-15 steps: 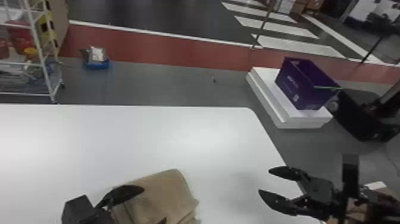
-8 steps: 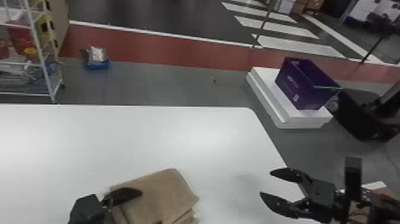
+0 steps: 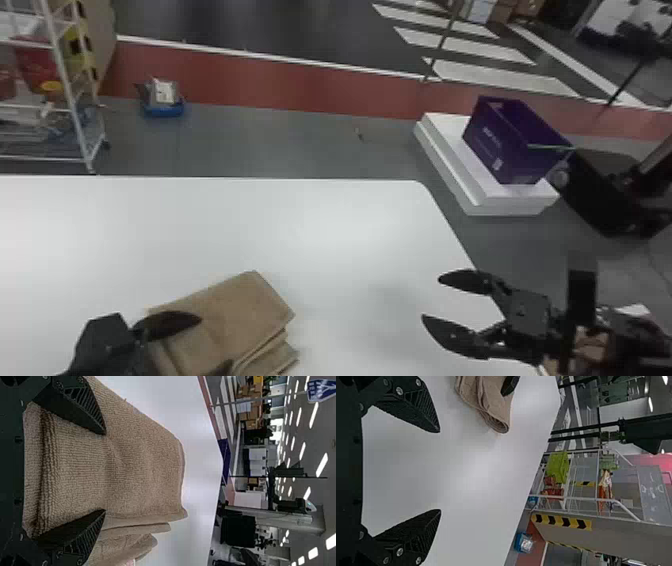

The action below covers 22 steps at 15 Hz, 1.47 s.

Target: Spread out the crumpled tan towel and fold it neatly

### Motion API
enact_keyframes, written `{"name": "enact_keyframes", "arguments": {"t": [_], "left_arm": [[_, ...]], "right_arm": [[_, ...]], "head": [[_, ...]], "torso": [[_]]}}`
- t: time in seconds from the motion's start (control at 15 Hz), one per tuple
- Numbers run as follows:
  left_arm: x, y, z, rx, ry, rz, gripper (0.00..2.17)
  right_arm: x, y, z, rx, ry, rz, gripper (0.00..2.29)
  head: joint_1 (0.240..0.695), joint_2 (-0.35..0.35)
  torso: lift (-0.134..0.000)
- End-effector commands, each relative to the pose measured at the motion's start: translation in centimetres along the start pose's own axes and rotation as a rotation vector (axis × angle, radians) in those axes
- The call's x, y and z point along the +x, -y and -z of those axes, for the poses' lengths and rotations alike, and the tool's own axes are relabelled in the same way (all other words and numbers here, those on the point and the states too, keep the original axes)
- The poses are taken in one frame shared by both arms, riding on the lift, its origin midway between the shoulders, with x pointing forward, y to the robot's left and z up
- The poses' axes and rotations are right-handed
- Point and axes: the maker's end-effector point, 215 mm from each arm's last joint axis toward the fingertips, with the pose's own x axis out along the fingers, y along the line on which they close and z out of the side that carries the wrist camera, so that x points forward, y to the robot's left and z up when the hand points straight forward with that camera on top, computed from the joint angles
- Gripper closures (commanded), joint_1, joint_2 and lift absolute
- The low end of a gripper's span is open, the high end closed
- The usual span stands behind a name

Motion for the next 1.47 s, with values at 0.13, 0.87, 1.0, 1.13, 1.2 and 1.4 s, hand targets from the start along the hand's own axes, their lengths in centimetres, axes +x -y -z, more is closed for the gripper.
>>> {"name": "enact_keyframes", "arguments": {"t": [0.13,0.87,1.0,1.13,1.2,1.4], "left_arm": [[-2.0,-3.4,0.5,-0.007,-0.011,-0.058,0.16],[-10.4,-10.3,-3.8,-0.236,0.135,-0.149,0.16],[-10.5,-10.4,-3.7,-0.253,0.128,-0.153,0.16],[-10.5,-10.5,-3.7,-0.264,0.125,-0.163,0.16],[-10.7,-10.6,-3.6,-0.267,0.124,-0.168,0.16],[-11.9,-11.3,-3.3,-0.284,0.114,-0.2,0.16]], "right_arm": [[1.9,-2.5,-3.0,-0.088,0.007,-0.06,0.18],[13.1,-9.6,-12.8,-0.465,-0.208,-0.269,0.18],[15.1,-11.1,-11.9,-0.519,-0.257,-0.342,0.18],[17.2,-13.8,-10.8,-0.646,-0.276,-0.437,0.18],[18.3,-14.8,-9.6,-0.681,-0.308,-0.469,0.18],[20.1,-17.5,-7.6,-0.775,-0.351,-0.546,0.18]], "head": [[0.695,-0.35],[0.695,-0.076],[0.695,-0.016],[0.695,0.013],[0.695,0.028],[0.695,0.093]], "torso": [[-0.122],[-0.122],[-0.122],[-0.122],[-0.122],[-0.122]]}}
